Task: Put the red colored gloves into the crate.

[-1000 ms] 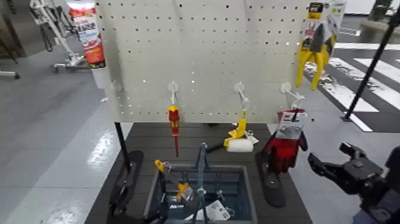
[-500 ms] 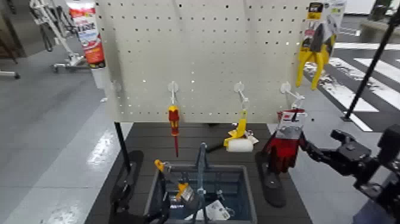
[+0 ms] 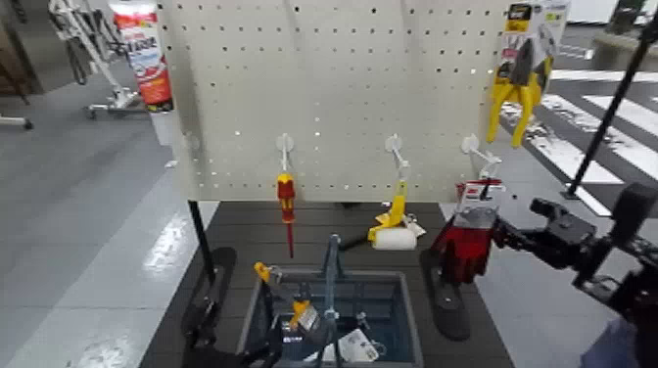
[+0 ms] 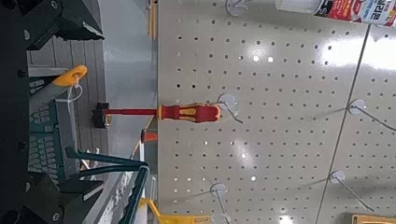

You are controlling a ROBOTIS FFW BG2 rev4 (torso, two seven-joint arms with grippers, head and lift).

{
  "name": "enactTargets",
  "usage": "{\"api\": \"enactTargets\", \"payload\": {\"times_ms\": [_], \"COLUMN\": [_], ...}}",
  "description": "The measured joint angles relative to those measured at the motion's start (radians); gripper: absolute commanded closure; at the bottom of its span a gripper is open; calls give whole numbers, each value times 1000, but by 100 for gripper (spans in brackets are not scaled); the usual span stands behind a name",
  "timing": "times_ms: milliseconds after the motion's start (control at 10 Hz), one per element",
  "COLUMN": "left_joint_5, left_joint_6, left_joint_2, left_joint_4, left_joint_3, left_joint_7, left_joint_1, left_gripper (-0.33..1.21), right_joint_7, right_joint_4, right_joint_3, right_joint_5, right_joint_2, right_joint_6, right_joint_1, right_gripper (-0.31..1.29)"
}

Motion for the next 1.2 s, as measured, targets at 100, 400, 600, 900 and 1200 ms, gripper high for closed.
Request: {"api": "enactTargets", "payload": {"times_ms": [100,400,600,900,1200], "left_joint_5": [0,1,2,3,5], "left_joint_6": [0,-2,-3,-6,-10], "left_joint_2": [0,0,0,0,0], "left_joint_4": [1,5,8,14,18], "left_joint_3": [-1,-5,-8,-14,-17], "left_joint_7": [0,-2,-3,-3,-5], "left_joint_1": [-1,-5,-8,-12,-15], "left_gripper": [17,17,17,17,17], "right_joint_7": [8,24,39,60,73], "right_joint_4": [18,70,96,141,171], "right_joint_3": [18,75,106,154,192], "right_joint_5": [-4,-18,-24,-34,-48], "right_joint_2": [-3,-10,-15,-21,-23], "right_joint_6": [-3,-14,-16,-20,-20], "right_joint_1": [-22,-79,-109,-150,-179], "right_gripper": [3,3,3,3,3]}}
